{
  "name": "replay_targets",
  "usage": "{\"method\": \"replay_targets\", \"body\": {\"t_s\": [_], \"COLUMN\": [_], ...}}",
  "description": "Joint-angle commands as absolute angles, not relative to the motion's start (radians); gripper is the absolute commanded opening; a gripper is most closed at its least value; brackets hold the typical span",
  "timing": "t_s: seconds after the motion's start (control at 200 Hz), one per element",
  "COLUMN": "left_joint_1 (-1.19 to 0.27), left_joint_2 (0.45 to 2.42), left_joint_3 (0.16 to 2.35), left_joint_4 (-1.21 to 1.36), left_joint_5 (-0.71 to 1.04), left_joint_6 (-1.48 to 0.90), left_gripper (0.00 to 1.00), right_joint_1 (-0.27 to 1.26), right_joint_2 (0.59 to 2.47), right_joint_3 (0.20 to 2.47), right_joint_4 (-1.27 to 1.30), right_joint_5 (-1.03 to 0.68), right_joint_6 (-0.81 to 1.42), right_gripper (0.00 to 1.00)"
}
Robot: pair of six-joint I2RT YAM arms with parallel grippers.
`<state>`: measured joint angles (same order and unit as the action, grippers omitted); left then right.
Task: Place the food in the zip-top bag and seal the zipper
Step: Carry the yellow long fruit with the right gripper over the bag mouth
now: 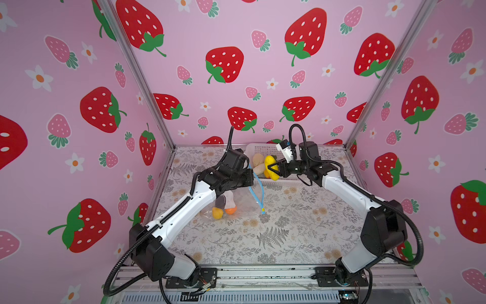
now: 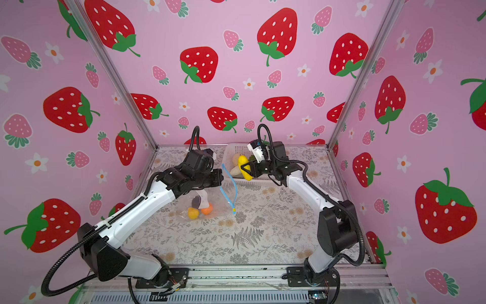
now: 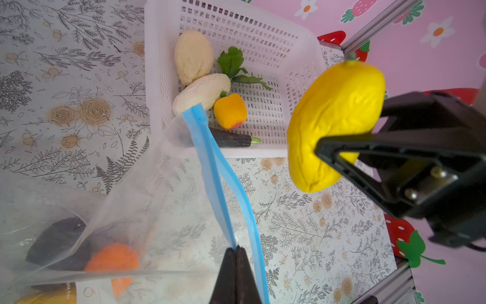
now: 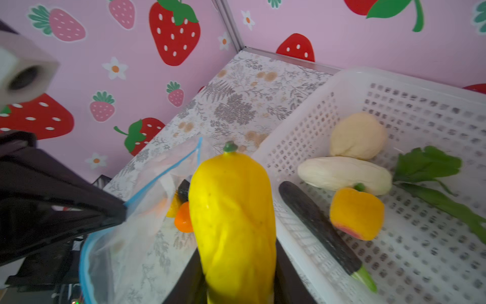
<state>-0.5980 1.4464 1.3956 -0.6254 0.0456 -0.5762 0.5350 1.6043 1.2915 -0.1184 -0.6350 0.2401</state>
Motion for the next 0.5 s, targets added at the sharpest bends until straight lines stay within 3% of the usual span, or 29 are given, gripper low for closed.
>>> {"method": "replay_targets", "body": {"t_s": [0.0,0.495], "left_joint_1": [-0.592,-0.592], "left_joint_2": [1.447,1.451], "left_joint_3": [1.413,1.416], "left_joint_4": [-0.627,-0.621], "left_joint_5": [0.043,0.054], "left_joint_6": [-0.577,-0.588], "left_gripper": [0.0,0.0], "right_joint_1": [0.554,0.641], "right_joint_2": [1.54,1.567], "right_joint_3": [1.206,1.154], "right_joint_4": [0.038,0.156], "right_joint_5": [-0.712,-0.753], "right_joint_6": [0.376,0.476], "right_gripper": [0.33,0.32]}}
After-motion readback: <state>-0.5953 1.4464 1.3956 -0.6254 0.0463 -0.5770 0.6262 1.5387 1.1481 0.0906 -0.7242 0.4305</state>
